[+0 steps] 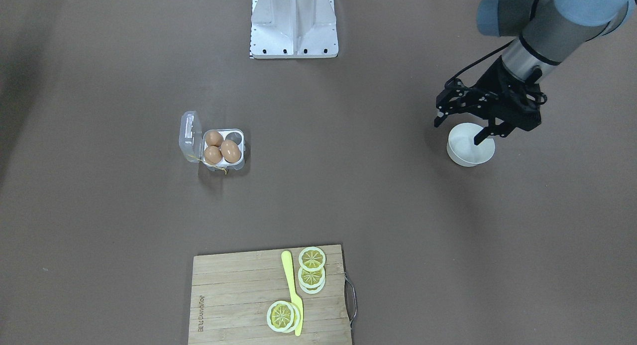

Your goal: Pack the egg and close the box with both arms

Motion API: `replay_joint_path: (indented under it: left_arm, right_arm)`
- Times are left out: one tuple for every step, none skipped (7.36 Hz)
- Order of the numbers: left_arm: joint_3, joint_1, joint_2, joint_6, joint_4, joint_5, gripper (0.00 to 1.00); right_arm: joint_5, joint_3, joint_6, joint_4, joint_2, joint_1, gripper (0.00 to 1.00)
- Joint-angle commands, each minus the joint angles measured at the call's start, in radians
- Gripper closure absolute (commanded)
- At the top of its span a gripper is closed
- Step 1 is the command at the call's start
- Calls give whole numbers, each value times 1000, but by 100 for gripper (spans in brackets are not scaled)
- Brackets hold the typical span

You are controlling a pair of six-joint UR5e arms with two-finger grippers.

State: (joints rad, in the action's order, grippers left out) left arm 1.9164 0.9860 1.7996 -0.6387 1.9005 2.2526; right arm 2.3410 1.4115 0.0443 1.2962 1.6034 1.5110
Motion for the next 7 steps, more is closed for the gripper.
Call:
replay_joint_path:
  left_arm:
    - [35, 103, -142, 132, 6, 28, 3]
    - [45, 126, -210, 213, 8, 27, 3]
    - [44, 150, -264, 285, 11, 28, 3]
    - [32, 170, -310, 331, 35, 27, 3]
    - [15, 183, -356, 335, 90, 27, 3]
    - [-35, 194, -388, 352, 160, 28, 3]
    - [-107, 226, -396, 408, 202, 33, 3]
  right_arm:
    - [1, 1, -1, 0, 1, 0, 0]
    - [4, 1, 0, 2, 0, 0, 0]
    - [7, 4, 0, 2, 0, 0, 0]
    - [9, 6, 0, 3, 0, 0, 0]
    - [11, 7, 0, 5, 0, -2, 0]
    - [11, 7, 0, 5, 0, -5, 0]
    - [12, 9, 0, 5, 0, -6, 0]
